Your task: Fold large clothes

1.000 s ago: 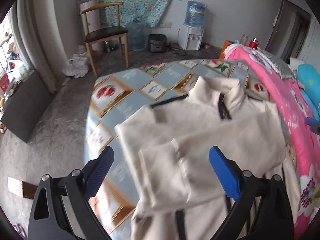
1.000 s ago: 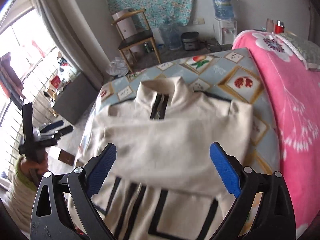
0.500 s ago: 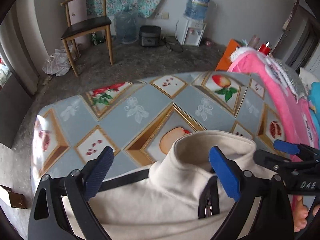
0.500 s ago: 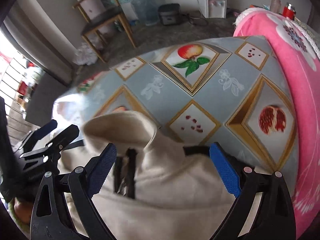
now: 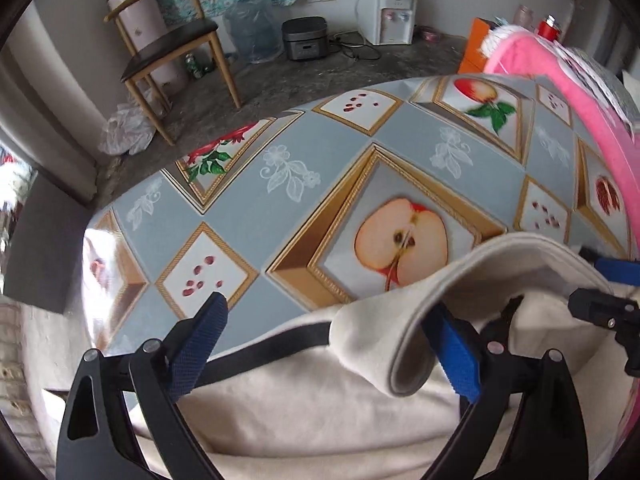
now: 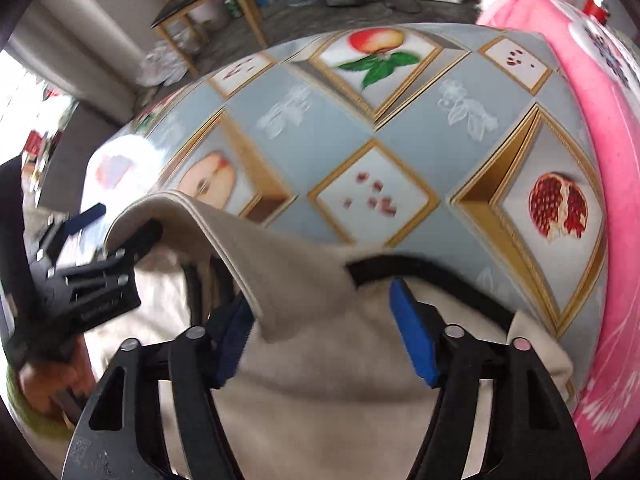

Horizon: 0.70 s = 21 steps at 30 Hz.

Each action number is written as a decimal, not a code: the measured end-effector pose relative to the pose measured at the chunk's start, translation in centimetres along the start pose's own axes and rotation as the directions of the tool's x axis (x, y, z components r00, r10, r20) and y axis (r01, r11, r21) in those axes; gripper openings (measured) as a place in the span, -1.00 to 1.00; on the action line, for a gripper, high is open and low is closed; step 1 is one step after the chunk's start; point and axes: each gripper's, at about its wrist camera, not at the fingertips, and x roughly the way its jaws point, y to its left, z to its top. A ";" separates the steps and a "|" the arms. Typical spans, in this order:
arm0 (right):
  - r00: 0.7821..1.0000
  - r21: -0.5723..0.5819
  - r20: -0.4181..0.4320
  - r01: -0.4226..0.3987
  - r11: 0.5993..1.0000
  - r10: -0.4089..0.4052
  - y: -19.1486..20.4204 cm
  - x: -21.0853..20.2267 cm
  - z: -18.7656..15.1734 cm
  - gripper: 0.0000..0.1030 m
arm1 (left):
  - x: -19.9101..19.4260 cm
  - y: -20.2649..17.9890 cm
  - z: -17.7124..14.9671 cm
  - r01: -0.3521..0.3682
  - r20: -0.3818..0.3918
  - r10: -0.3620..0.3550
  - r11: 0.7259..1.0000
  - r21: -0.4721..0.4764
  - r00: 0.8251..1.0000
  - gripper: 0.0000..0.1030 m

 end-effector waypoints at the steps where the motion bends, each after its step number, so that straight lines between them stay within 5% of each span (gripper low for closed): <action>1: 1.000 -0.021 -0.004 -0.003 1.000 0.003 0.3 -0.3 -0.7 0.13 | -0.4 0.0 -0.6 0.000 0.002 0.000 1.000 0.022 1.000 0.83; 7: 0.997 -0.140 -0.004 0.075 0.987 -0.077 1.1 -0.5 -5.0 -0.20 | -1.3 -0.6 -3.5 -0.026 0.004 0.025 0.991 0.132 1.000 0.83; 11: 0.995 -0.160 -0.006 0.094 0.983 -0.096 0.5 -0.5 -6.7 -0.92 | -1.3 -1.2 -4.3 -0.038 0.009 0.037 0.987 0.157 0.999 0.83; 21: 0.992 -0.196 0.126 0.005 0.981 0.020 -0.7 -6.6 -9.5 -0.88 | -3.1 -1.5 -6.5 -0.028 0.065 0.013 0.968 0.249 0.998 0.81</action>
